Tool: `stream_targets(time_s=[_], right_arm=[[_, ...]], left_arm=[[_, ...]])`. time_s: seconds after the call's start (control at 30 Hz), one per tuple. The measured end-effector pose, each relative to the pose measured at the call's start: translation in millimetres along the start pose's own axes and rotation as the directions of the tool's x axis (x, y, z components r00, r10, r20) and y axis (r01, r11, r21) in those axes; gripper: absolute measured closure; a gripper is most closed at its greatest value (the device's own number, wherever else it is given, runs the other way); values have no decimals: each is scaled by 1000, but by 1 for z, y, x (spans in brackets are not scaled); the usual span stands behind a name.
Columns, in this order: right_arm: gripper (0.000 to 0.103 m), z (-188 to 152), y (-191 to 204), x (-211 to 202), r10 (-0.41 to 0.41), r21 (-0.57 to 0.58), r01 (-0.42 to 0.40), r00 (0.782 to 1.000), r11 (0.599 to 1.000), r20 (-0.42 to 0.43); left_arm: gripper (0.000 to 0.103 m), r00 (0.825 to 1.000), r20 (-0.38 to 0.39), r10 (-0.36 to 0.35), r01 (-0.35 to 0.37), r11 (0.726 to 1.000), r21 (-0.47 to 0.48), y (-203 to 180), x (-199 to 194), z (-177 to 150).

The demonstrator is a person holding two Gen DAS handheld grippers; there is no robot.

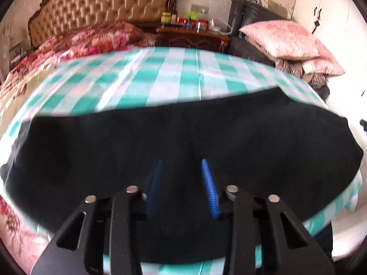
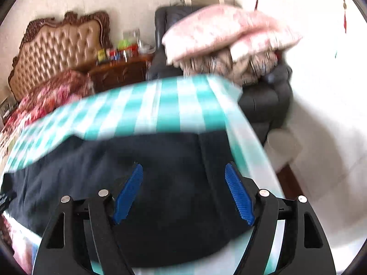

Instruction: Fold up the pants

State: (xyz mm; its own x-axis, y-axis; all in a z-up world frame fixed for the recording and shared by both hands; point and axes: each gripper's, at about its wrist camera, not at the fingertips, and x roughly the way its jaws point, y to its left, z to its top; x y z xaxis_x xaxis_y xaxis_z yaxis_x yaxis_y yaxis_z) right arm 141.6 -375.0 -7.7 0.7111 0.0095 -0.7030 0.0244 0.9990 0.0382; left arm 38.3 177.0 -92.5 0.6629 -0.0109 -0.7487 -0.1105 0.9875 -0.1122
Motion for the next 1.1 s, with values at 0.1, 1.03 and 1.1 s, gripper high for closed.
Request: stream_targets(time_s=[0.1, 1.03, 1.1], right_arm=[[31, 35, 8, 44, -48, -64, 48, 999, 997, -2], [18, -11, 13, 128, -298, -123, 282, 945, 951, -138], [17, -11, 12, 128, -299, -121, 283, 945, 951, -136]], left_arm=[[71, 1000, 11, -26, 26, 1000, -8, -12, 17, 29], [67, 975, -78, 207, -221, 917, -333, 164, 46, 38], [72, 966, -79, 245, -255, 866, -429, 208, 35, 28]])
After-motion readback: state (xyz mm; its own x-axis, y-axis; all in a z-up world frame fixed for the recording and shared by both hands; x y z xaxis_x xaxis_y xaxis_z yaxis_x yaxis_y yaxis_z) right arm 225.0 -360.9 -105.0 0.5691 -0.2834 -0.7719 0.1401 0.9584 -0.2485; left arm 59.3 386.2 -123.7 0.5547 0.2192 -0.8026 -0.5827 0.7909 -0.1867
